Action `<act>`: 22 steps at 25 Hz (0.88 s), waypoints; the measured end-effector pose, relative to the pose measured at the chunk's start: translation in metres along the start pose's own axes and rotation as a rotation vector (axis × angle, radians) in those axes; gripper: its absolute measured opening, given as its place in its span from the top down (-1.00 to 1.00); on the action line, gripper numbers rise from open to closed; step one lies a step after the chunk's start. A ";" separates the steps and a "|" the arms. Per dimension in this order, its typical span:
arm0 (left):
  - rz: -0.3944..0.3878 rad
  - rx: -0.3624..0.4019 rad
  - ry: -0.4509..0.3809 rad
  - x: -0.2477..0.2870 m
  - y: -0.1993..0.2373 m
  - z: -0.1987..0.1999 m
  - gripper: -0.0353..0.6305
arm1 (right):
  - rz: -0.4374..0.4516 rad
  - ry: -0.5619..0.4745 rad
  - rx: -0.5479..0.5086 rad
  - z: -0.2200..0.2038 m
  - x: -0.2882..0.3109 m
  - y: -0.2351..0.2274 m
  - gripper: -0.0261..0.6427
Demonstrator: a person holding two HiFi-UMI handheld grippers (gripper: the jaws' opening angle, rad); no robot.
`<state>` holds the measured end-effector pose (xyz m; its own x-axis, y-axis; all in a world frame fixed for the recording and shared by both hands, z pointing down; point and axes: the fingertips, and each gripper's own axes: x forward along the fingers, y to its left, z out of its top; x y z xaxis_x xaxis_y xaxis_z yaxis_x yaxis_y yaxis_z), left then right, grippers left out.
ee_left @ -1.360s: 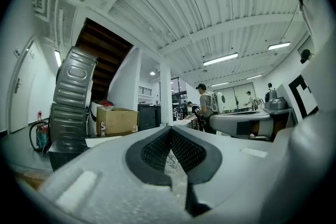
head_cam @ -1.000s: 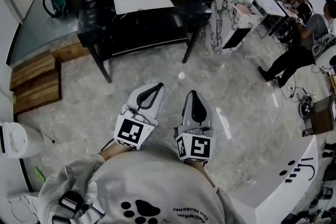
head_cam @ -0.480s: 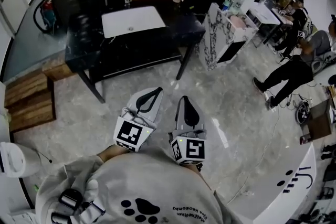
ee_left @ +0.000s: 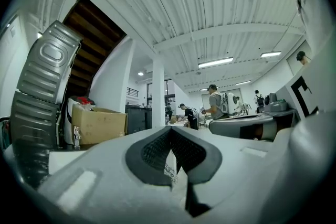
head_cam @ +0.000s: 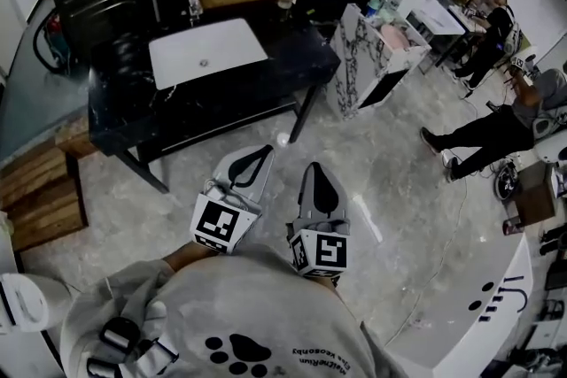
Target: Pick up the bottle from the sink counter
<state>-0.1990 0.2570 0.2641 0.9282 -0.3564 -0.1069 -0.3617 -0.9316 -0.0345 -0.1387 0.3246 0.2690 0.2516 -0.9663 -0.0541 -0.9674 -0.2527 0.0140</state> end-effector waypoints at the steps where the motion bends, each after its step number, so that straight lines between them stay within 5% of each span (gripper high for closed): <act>1: -0.008 -0.001 -0.004 0.006 0.006 -0.001 0.89 | -0.011 -0.002 -0.003 0.000 0.007 -0.002 0.92; 22: -0.074 -0.077 0.090 0.053 0.055 -0.053 0.89 | -0.058 0.110 0.000 -0.044 0.077 -0.004 0.92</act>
<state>-0.1646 0.1834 0.3089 0.9574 -0.2882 -0.0170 -0.2874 -0.9571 0.0378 -0.1144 0.2495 0.3083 0.3089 -0.9495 0.0555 -0.9511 -0.3086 0.0140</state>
